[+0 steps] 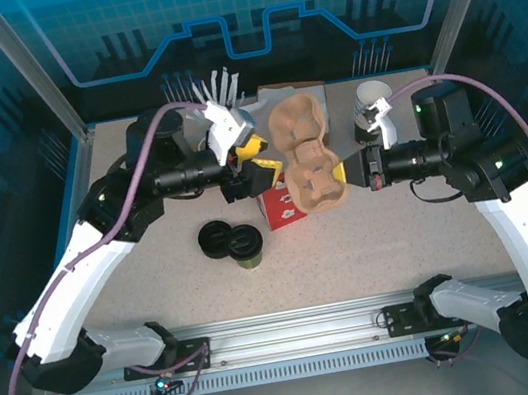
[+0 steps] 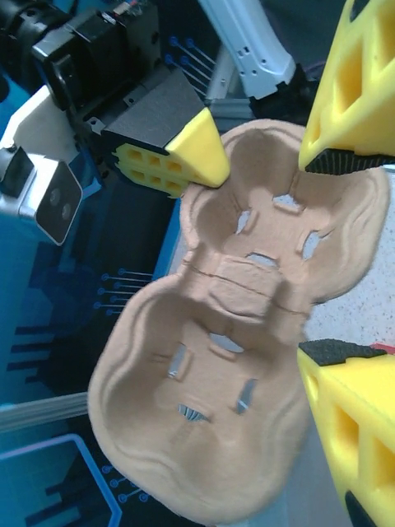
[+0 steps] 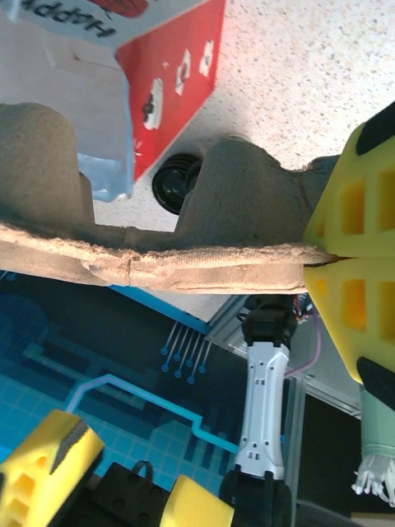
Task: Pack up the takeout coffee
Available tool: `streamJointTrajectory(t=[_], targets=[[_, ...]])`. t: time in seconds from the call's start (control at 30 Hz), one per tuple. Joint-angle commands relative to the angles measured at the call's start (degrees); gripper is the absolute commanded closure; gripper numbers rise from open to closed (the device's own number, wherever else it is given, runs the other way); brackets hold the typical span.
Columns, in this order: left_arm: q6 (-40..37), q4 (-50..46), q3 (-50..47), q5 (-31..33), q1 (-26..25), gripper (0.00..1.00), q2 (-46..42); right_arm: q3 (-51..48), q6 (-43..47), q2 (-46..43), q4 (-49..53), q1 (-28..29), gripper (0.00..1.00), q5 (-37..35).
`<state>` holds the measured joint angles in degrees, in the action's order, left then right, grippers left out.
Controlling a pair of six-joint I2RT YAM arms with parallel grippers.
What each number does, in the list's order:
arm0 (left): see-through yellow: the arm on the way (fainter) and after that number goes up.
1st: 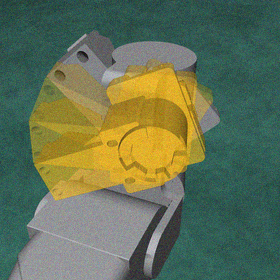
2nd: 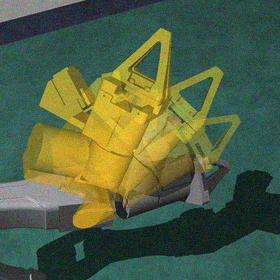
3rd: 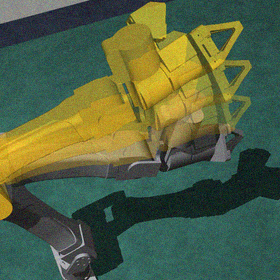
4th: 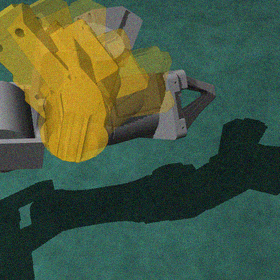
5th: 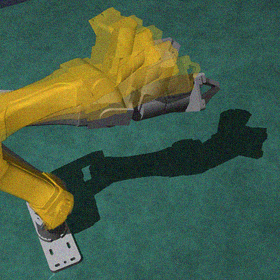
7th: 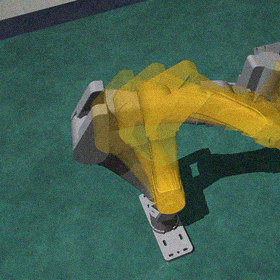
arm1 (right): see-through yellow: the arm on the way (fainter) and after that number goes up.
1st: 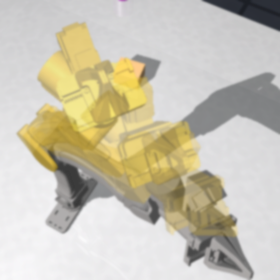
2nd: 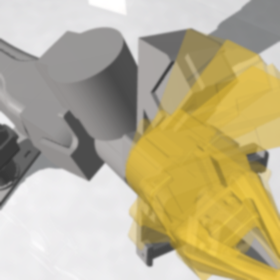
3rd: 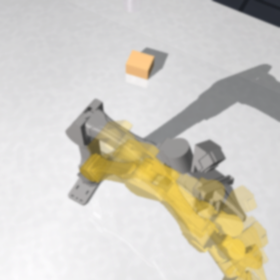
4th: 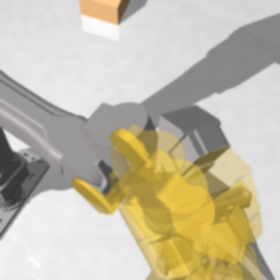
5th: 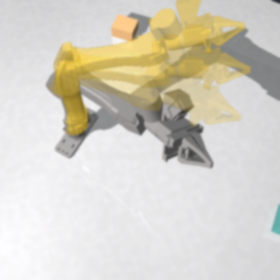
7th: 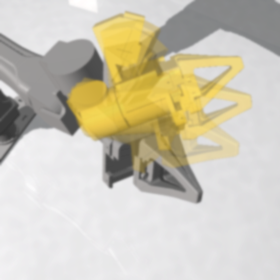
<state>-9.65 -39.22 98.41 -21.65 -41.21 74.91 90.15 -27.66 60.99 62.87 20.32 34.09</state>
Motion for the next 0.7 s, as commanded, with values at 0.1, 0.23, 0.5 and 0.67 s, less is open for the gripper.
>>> streamJointTrajectory(t=[0.1, 0.23, 0.5, 0.67], targets=[[-14.1, -6.3, 3.0, 3.9, -4.1, 0.43, 4.0, 1.2, -1.4, 0.9, 3.9, 4.6, 1.00, -2.2], [-18.7, -8.6, 3.2, 6.8, -6.0, 0.42, 5.7, 1.5, -1.1, 1.6, 4.1, 7.0, 1.00, -3.4], [-21.5, -9.8, 2.7, 13.4, -8.0, 0.42, 7.6, 1.8, -0.8, 3.0, 4.0, 9.7, 1.00, -4.2], [-21.6, -10.1, 2.5, 16.0, -8.7, 0.41, 8.8, 1.3, -0.4, 3.2, 3.4, 10.4, 1.00, -4.0]])
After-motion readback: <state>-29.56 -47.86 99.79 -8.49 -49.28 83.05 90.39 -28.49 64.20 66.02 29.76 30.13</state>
